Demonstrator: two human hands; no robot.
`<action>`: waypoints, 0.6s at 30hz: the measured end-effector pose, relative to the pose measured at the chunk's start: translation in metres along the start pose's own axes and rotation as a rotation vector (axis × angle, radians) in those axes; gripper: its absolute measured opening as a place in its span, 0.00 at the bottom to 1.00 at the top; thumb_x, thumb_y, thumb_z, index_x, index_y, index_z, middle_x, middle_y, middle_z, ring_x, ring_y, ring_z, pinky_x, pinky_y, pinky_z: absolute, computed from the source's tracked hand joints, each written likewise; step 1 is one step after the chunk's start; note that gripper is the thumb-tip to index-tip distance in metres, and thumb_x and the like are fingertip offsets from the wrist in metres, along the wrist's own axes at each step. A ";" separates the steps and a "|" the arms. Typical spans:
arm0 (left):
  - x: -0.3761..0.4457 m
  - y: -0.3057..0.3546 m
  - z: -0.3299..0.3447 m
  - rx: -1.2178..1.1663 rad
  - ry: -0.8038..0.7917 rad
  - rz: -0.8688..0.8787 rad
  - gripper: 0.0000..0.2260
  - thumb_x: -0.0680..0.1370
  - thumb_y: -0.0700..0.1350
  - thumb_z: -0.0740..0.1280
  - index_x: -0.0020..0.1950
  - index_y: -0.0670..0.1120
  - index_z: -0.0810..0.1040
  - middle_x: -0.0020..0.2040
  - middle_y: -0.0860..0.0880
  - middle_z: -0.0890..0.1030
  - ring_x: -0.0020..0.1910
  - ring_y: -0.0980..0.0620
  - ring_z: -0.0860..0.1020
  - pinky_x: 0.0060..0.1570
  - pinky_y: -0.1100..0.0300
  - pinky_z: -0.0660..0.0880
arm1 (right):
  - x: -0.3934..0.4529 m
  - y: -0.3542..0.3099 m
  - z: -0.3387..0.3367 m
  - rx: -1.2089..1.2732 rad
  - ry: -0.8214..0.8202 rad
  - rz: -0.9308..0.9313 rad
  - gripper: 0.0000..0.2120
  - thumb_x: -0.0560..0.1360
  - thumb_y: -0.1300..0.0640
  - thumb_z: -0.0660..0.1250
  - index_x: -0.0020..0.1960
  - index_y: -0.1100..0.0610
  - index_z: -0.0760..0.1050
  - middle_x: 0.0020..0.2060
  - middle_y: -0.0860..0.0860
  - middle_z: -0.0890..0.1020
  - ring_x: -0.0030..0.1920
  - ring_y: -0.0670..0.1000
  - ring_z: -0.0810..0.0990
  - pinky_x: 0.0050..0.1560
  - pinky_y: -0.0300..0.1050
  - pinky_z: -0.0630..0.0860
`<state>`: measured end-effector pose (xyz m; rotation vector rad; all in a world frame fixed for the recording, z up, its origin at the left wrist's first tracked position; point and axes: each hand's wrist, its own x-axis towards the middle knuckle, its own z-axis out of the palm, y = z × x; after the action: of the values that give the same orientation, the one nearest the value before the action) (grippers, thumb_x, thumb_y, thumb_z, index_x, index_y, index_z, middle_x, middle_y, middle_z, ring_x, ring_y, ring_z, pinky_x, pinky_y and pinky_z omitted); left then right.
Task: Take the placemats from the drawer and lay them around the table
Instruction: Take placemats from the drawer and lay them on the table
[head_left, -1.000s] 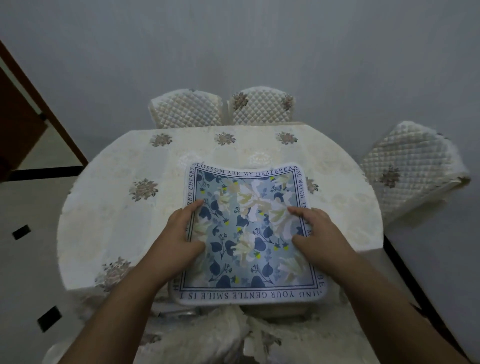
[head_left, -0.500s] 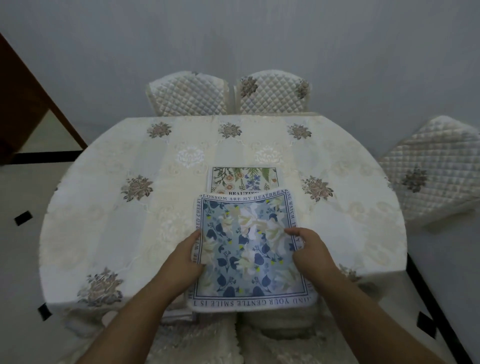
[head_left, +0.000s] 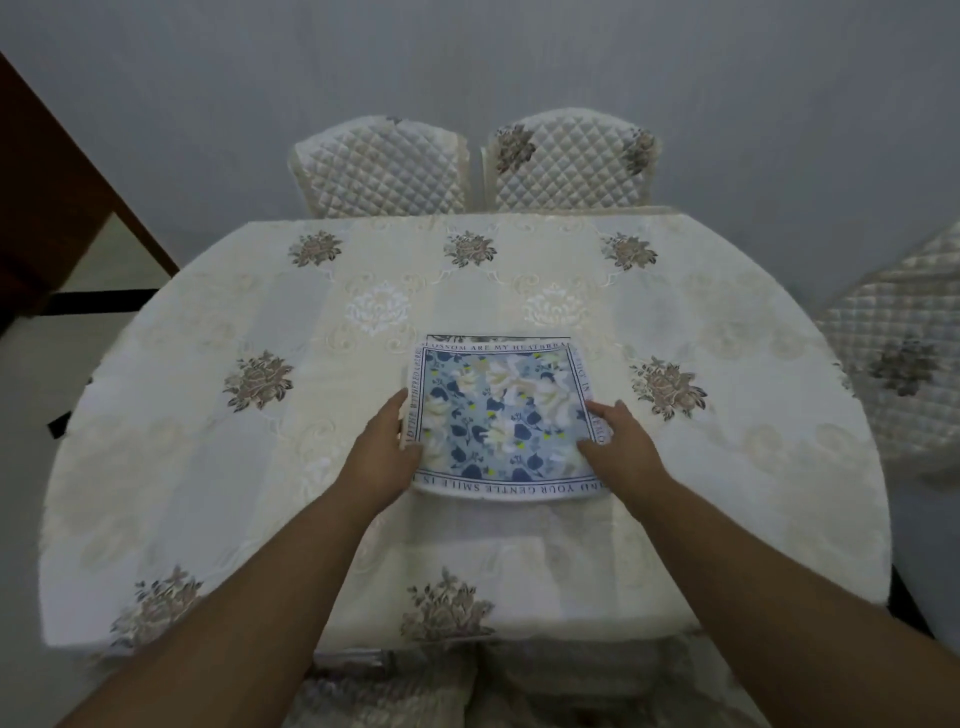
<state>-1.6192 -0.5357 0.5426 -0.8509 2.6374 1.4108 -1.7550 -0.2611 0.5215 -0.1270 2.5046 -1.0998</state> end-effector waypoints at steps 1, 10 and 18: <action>0.005 -0.008 0.006 0.066 -0.033 0.012 0.37 0.78 0.46 0.73 0.82 0.51 0.56 0.79 0.48 0.64 0.77 0.47 0.65 0.73 0.49 0.67 | 0.002 0.016 0.009 -0.042 -0.083 0.055 0.34 0.75 0.52 0.74 0.78 0.49 0.65 0.81 0.56 0.52 0.80 0.53 0.55 0.75 0.47 0.57; 0.003 -0.099 0.053 0.225 -0.019 0.115 0.44 0.68 0.60 0.76 0.79 0.63 0.56 0.79 0.53 0.64 0.76 0.55 0.62 0.74 0.44 0.66 | -0.015 0.116 0.052 0.005 -0.005 -0.219 0.40 0.66 0.31 0.72 0.75 0.36 0.62 0.71 0.46 0.72 0.72 0.53 0.70 0.71 0.58 0.69; 0.028 -0.087 0.051 0.030 0.039 -0.097 0.35 0.57 0.59 0.82 0.63 0.59 0.77 0.54 0.59 0.84 0.54 0.55 0.83 0.53 0.46 0.82 | -0.007 0.101 0.066 0.129 0.099 -0.109 0.41 0.65 0.44 0.80 0.74 0.42 0.67 0.59 0.42 0.82 0.60 0.45 0.80 0.59 0.52 0.79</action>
<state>-1.6122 -0.5468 0.4391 -0.9985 2.5988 1.3421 -1.7152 -0.2351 0.4105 -0.1783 2.5301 -1.3391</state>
